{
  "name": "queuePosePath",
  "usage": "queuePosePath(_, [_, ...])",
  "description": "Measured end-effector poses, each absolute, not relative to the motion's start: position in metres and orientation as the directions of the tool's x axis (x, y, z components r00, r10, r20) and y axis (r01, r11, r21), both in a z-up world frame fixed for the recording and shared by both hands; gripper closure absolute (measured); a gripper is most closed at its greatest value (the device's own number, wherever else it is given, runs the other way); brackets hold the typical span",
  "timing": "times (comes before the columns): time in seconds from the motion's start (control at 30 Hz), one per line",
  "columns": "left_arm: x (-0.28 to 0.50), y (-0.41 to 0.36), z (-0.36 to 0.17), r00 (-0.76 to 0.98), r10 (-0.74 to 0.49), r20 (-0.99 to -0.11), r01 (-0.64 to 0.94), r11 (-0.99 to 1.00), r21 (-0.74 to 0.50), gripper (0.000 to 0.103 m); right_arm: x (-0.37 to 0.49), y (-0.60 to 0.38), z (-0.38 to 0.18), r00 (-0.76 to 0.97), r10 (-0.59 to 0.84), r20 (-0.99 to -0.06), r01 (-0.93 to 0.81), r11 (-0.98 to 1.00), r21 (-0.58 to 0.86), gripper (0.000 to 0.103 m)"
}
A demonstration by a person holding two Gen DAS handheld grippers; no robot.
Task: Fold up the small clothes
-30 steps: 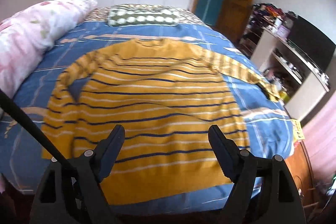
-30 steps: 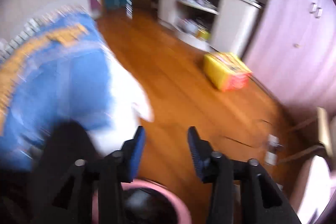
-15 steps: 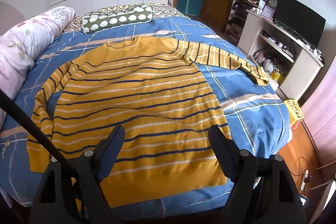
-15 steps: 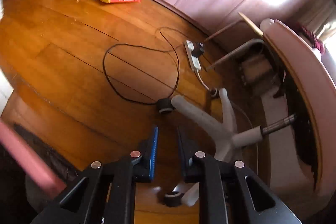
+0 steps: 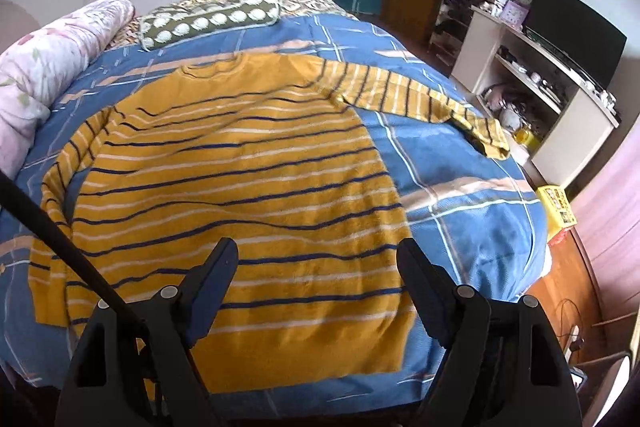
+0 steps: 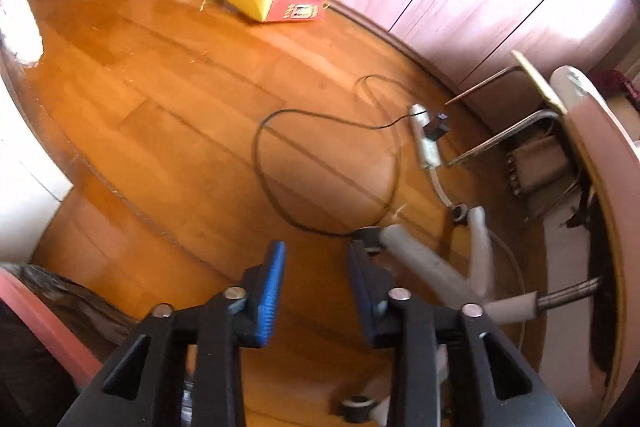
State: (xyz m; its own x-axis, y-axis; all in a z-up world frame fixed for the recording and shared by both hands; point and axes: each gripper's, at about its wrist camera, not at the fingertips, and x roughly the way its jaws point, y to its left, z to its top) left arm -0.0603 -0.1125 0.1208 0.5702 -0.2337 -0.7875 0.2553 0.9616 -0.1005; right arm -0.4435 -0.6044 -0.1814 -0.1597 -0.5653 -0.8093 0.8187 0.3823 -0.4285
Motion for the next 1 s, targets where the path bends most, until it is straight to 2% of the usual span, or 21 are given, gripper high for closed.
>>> queuePosePath(0.2, [-0.063, -0.130, 0.115, 0.555, -0.240, -0.796, 0.289, 0.953, -0.086, 0.023, -0.498, -0.630, -0.163, -0.227, -0.564, -0.794, 0.872, 0.246, -0.424, 0.064])
queuePosePath(0.33, [-0.066, -0.128, 0.118, 0.578, -0.228, -0.783, 0.292, 0.954, -0.063, 0.023, -0.491, -0.641, -0.141, -0.214, -0.604, -0.768, 0.877, 0.227, -0.423, 0.062])
queuePosePath(0.43, [-0.068, -0.119, 0.121, 0.594, -0.229, -0.771, 0.274, 0.959, -0.073, 0.023, -0.464, -0.636, -0.118, -0.140, -0.648, -0.748, 0.875, 0.273, -0.400, 0.060])
queuePosePath(0.6, [-0.074, -0.078, 0.128, 0.632, -0.212, -0.746, 0.208, 0.973, -0.100, 0.023, -0.380, -0.598, -0.064, 0.146, -0.673, -0.725, 0.823, 0.489, -0.288, 0.053])
queuePosePath(0.77, [-0.092, -0.004, 0.145, 0.716, -0.093, -0.692, 0.073, 0.996, -0.059, 0.023, -0.300, -0.544, -0.002, 0.424, -0.602, -0.677, 0.700, 0.692, -0.176, 0.051])
queuePosePath(1.0, [-0.138, 0.150, 0.146, 0.729, 0.229, -0.645, -0.271, 0.962, 0.034, 0.023, -0.194, -0.449, 0.085, 0.691, -0.366, -0.624, 0.415, 0.907, -0.073, 0.051])
